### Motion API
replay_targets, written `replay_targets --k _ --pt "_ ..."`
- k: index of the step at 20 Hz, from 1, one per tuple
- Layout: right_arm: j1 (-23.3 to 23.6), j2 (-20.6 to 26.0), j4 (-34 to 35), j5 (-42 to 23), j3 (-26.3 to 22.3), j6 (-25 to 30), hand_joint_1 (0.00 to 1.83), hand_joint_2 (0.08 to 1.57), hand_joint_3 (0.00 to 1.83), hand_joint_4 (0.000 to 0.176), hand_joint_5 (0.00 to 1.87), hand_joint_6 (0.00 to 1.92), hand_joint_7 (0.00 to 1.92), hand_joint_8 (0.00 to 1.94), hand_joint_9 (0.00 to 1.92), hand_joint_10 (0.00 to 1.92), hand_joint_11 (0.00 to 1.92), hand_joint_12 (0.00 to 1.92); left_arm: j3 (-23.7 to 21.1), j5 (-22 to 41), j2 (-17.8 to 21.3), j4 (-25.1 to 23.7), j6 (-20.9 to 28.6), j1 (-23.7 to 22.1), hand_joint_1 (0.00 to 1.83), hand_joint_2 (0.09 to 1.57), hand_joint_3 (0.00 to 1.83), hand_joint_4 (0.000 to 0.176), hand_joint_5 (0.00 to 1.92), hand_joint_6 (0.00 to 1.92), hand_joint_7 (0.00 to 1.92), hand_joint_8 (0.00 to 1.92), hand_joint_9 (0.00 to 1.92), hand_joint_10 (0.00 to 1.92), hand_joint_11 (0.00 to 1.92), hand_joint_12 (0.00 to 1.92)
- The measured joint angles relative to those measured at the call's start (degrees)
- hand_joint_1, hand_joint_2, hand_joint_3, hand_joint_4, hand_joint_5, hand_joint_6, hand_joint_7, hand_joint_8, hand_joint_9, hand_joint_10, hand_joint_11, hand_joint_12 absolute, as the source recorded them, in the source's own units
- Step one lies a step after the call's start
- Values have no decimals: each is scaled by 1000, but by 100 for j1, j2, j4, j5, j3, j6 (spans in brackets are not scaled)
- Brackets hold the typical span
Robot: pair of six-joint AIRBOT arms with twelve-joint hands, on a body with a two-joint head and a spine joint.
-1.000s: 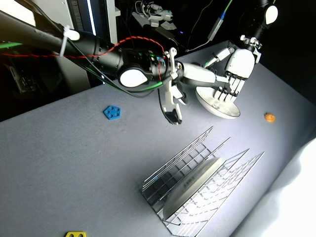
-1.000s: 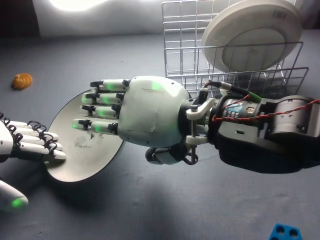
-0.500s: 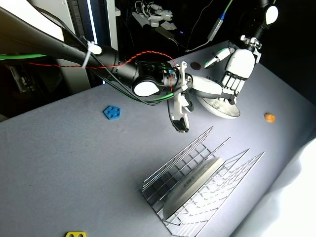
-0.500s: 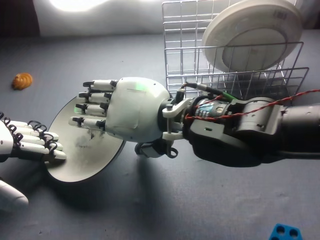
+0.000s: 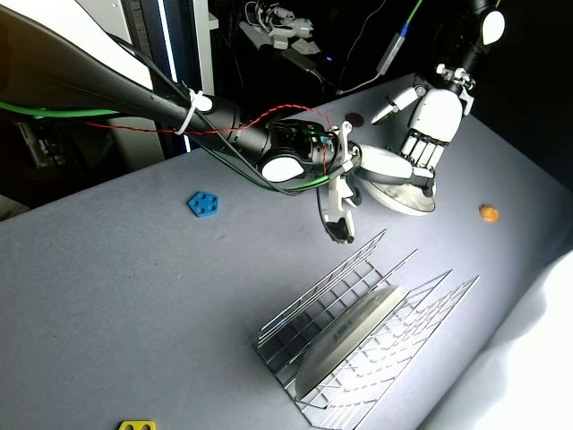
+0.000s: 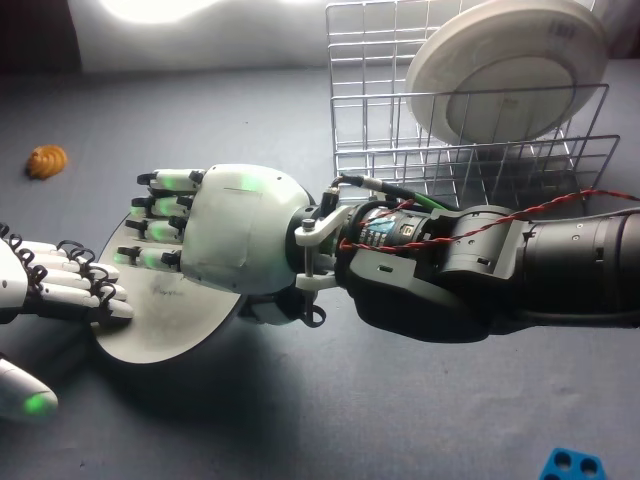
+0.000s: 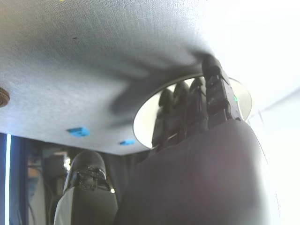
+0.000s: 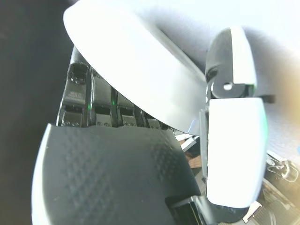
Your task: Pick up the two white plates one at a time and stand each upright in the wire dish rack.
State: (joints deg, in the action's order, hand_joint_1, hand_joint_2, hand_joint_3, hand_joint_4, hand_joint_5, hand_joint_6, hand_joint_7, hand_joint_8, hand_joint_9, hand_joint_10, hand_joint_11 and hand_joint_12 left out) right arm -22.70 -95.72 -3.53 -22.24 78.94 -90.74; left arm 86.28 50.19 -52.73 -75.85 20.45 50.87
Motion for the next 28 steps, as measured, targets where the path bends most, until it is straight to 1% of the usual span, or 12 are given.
replay_targets --k 1,3,4,5,6,7,8,9,10,14,20,28 --pt "0 2 0 -24 0 0 1153 1124 7 0 543 94 585 47 521 118 17 1348 2 0 0 0 0 0 0 1077 0 0 157 3 162 2 128 2 0 270" --pt "-9 15 13 -31 2 0 1224 1096 0 0 756 146 794 73 720 183 246 1345 2 2 0 0 2 0 0 1082 1 0 132 1 141 2 108 1 0 200" --pt "-13 20 13 -61 2 0 1139 1186 6 0 779 1031 886 88 799 227 366 1335 2 2 0 0 2 0 0 1079 0 0 135 5 145 5 115 5 0 190" --pt "-13 26 22 -94 2 2 1168 1201 0 0 802 1264 839 943 883 291 460 1362 2 2 0 0 4 0 0 1079 0 0 150 5 158 4 126 5 0 223" --pt "-11 26 9 -142 0 0 1168 1201 0 0 802 1264 839 943 883 291 460 1362 2 -2 0 -2 4 0 0 1079 0 0 150 5 158 4 126 5 0 223" --pt "-11 35 -7 -232 0 -2 1322 1155 7 0 893 1177 881 1065 837 1065 591 1364 2 -7 0 -13 20 0 0 1080 0 0 168 6 175 6 139 5 0 253" --pt "-11 46 -11 -251 0 -4 1356 1141 0 0 922 1123 910 1037 842 1201 633 1363 2 -7 0 -13 24 0 0 1082 1 0 172 4 184 5 146 5 0 270" --pt "-11 57 -20 -275 0 -11 1356 1141 0 0 922 1123 910 1037 842 1201 633 1363 2 -2 0 -13 28 0 0 1082 1 0 172 4 184 5 146 5 0 270" --pt "-13 68 -17 -293 -7 -13 1377 1104 0 0 935 1035 976 955 976 1109 760 1300 2 -2 0 -13 26 0 0 1083 1 0 165 1 176 2 138 1 0 259" --pt "-90 170 -50 -411 -116 -46 1375 1115 3 0 871 1089 952 995 988 1124 792 1281 0 -13 0 -149 48 -157 0 1081 0 0 174 1 174 1 133 1 0 241" --pt "-149 468 579 -420 -577 -201 1368 1130 1 0 871 1147 957 1017 898 1175 719 1314 -120 -20 39 -758 87 -1019 0 1092 3 0 166 2 167 1 132 1 0 234" --pt "-48 1165 1003 -181 -1434 -264 1368 1131 0 0 879 1159 951 1010 895 1172 700 1302 -133 87 243 -769 90 -2052 0 1084 1 0 175 0 166 0 123 1 0 210"
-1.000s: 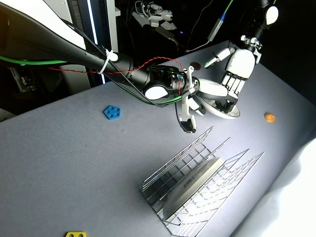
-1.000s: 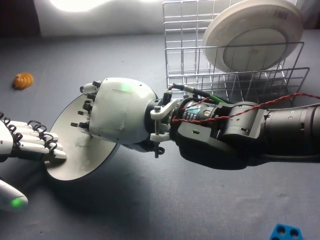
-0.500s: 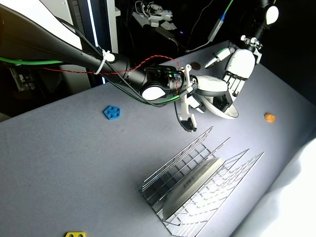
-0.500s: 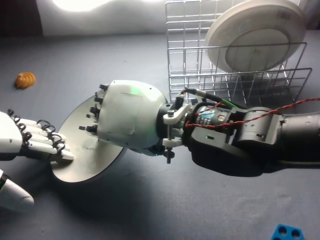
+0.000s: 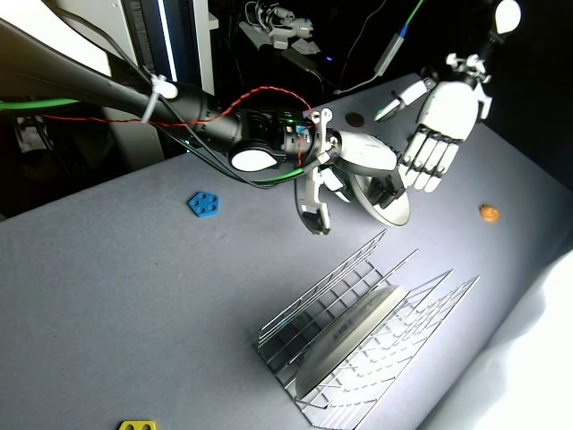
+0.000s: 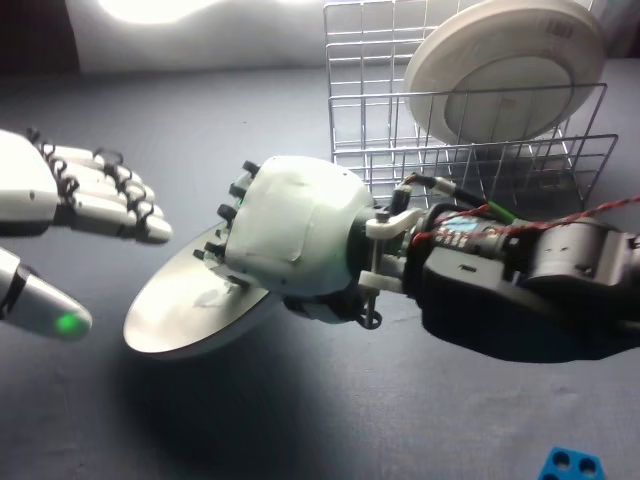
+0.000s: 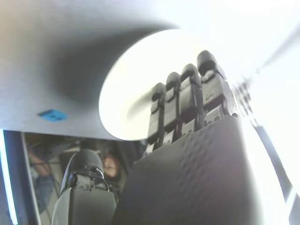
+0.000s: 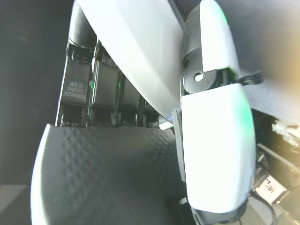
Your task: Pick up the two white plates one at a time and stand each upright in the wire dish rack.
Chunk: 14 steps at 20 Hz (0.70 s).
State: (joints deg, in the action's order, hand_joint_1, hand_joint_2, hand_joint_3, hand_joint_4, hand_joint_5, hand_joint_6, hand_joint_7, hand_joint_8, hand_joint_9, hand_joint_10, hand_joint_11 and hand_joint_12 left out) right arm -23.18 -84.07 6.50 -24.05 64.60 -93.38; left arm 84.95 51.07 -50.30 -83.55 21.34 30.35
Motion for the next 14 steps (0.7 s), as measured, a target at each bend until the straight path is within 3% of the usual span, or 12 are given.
replay_targets --k 7,9,11,14 --pt "452 737 544 278 -881 0 1366 1136 0 0 865 1178 935 1045 891 1182 703 1346 -15 146 299 -289 63 -369 0 1087 2 0 179 3 166 1 124 1 0 216" --pt "682 1005 990 363 -1200 -133 1369 1125 0 0 881 1148 968 1004 905 1150 711 1315 -15 168 382 -345 144 -369 0 1078 0 0 144 1 138 2 98 2 0 146" --pt "817 1172 1403 442 -1375 -313 1361 1152 1 0 824 1232 913 1089 853 1229 663 1351 -15 221 428 -501 254 -369 0 1074 0 0 181 2 186 5 147 3 0 276" --pt "1060 1497 1932 599 -1646 -439 1369 1128 1 0 872 1150 974 1000 887 1175 694 1305 -105 295 516 -688 466 -369 0 1079 1 0 174 3 175 3 126 4 0 214"
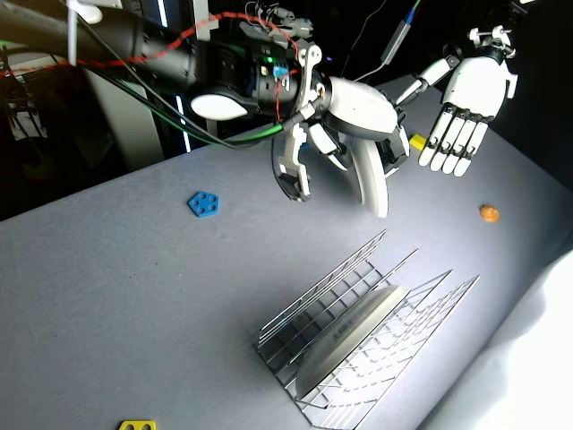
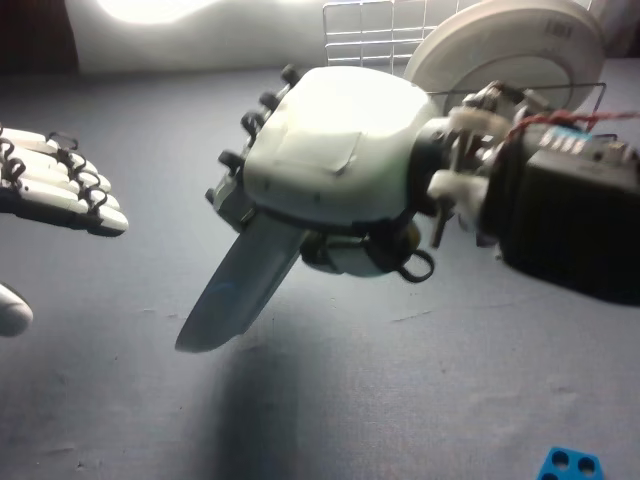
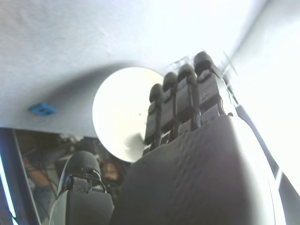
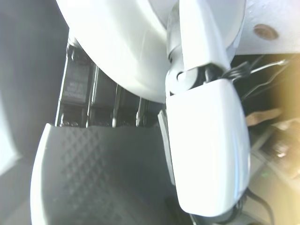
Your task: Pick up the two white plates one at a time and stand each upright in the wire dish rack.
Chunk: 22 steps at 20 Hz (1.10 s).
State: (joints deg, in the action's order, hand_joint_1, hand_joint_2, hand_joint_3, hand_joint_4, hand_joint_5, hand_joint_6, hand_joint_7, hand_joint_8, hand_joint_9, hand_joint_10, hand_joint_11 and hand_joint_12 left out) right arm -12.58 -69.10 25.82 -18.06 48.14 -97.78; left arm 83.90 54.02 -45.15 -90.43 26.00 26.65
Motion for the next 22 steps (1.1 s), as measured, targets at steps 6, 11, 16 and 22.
replay_targets --k 6,11,16,22 --pt "778 570 2218 420 -264 -568 1371 1122 0 0 879 1150 985 970 909 1143 711 1279 -28 103 138 11 111 2 0 1084 2 0 189 1 191 1 146 2 0 264" --pt "1134 824 3517 509 -280 -601 1371 1122 1 0 893 1120 983 974 893 1176 693 1302 50 127 138 68 114 2 0 1075 0 0 165 3 175 4 130 2 0 220" --pt "1357 935 4662 459 -245 -732 1371 1124 0 0 885 1123 985 982 890 1177 687 1298 227 260 59 85 153 0 0 1078 0 0 162 2 169 2 134 4 0 234" --pt "1373 1104 5416 9 -177 -920 1371 1118 2 0 902 1107 993 961 898 1164 699 1282 468 254 -118 81 195 -20 0 1078 0 0 191 4 195 6 152 5 0 275"
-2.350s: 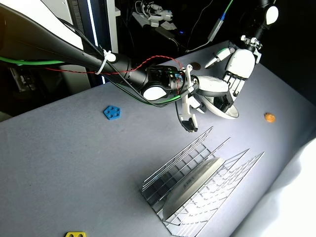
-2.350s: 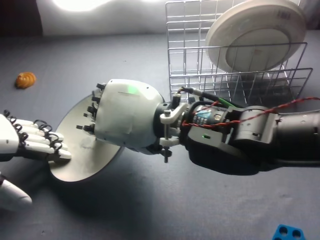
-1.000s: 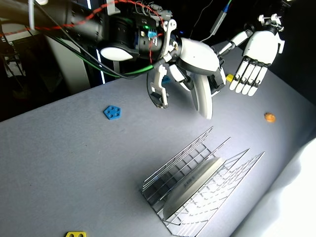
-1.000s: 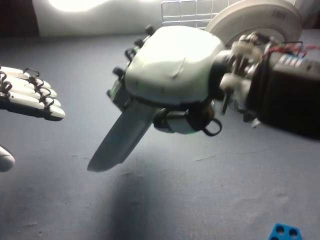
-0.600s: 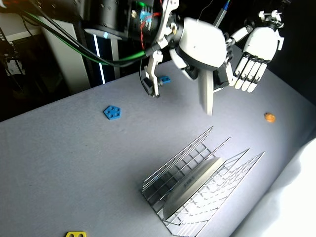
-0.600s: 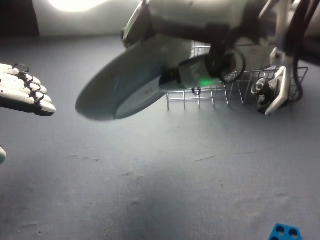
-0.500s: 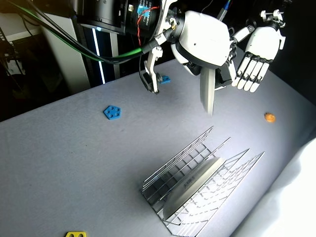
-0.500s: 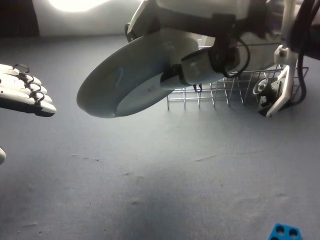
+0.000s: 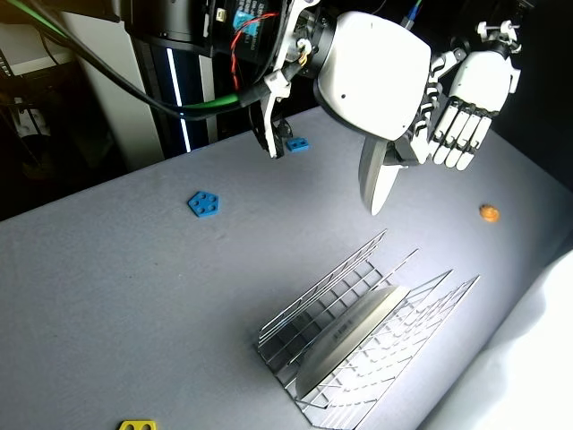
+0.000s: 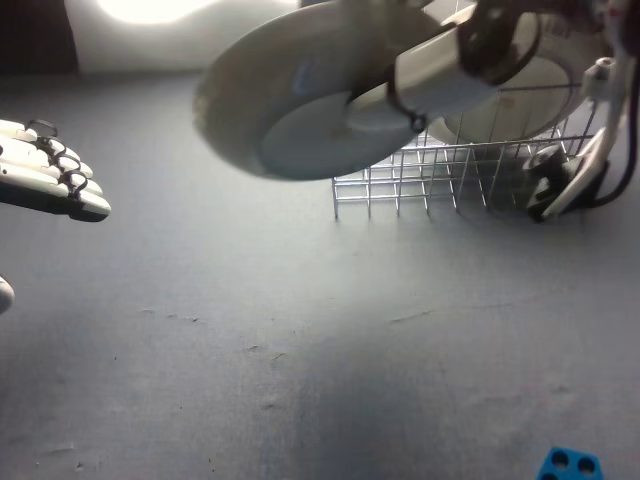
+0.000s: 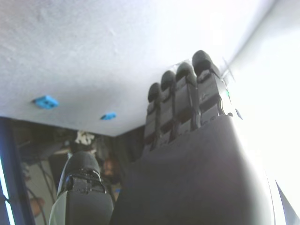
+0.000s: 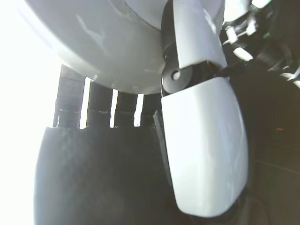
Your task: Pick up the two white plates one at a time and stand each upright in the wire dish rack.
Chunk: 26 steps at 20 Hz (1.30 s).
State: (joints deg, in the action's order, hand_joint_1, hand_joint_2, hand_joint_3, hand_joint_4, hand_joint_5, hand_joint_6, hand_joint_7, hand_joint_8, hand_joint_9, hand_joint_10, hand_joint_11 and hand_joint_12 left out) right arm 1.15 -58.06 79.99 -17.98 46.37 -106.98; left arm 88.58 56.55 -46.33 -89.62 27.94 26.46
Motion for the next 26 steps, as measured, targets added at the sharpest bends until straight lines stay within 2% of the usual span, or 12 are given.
replay_targets --k 3,5,8,10,11,12,13,15,17,19,26 --pt "0 61 15 0 116 129 1369 1126 1 0 890 1123 973 986 883 1197 685 1293 0 4 0 9 2 -39 0 1078 0 0 172 1 171 2 135 2 0 232" --pt "4 61 15 0 164 195 1370 1124 0 0 894 1113 986 983 881 1190 691 1295 0 7 -7 13 2 -39 0 1079 0 0 192 3 203 4 168 5 0 306" --pt "4 70 17 13 273 269 1373 1117 0 0 906 1090 999 950 898 1176 696 1288 24 13 -37 7 2 -39 0 1078 0 0 186 3 194 1 157 0 0 251" --pt "2 109 17 -15 341 280 1368 1126 2 0 891 1129 978 974 877 1197 676 1281 90 35 -61 0 0 -37 0 1073 0 0 192 2 206 2 168 2 0 282" --pt "2 133 17 -33 372 280 1371 1120 0 0 903 1107 992 952 899 1169 697 1270 94 22 -68 2 0 -39 0 1075 0 0 194 2 207 2 170 2 0 284" --pt "-4 151 20 -68 393 280 1242 1134 0 0 907 1114 983 992 924 852 690 1264 103 33 -72 7 2 -39 0 1075 0 0 189 0 202 0 165 0 0 284" --pt "-28 164 15 -107 411 280 1342 1131 1 0 892 1128 966 991 885 1137 681 1287 105 37 -79 9 2 -31 0 1074 0 0 193 1 208 2 170 2 0 297" --pt "-35 188 39 -101 415 282 1369 1125 1 0 882 1117 985 973 889 1197 688 1295 105 44 -79 2 2 -15 0 1080 2 0 179 1 186 2 151 3 0 246" --pt "-39 195 35 -98 428 286 1373 1117 0 0 903 1083 1004 951 904 1172 696 1291 105 42 -79 9 2 -15 0 1077 0 0 173 0 183 3 149 4 0 236" --pt "-63 195 35 -96 470 306 1372 1119 1 0 894 1096 994 955 906 1183 704 1291 107 39 -79 2 4 -15 0 1077 0 0 209 1 221 0 180 0 0 318" --pt "-184 216 39 -214 546 317 1371 1125 0 0 887 1088 990 985 881 1219 683 1319 223 127 -129 4 2 -15 0 1075 0 0 191 2 209 9 175 4 0 309"
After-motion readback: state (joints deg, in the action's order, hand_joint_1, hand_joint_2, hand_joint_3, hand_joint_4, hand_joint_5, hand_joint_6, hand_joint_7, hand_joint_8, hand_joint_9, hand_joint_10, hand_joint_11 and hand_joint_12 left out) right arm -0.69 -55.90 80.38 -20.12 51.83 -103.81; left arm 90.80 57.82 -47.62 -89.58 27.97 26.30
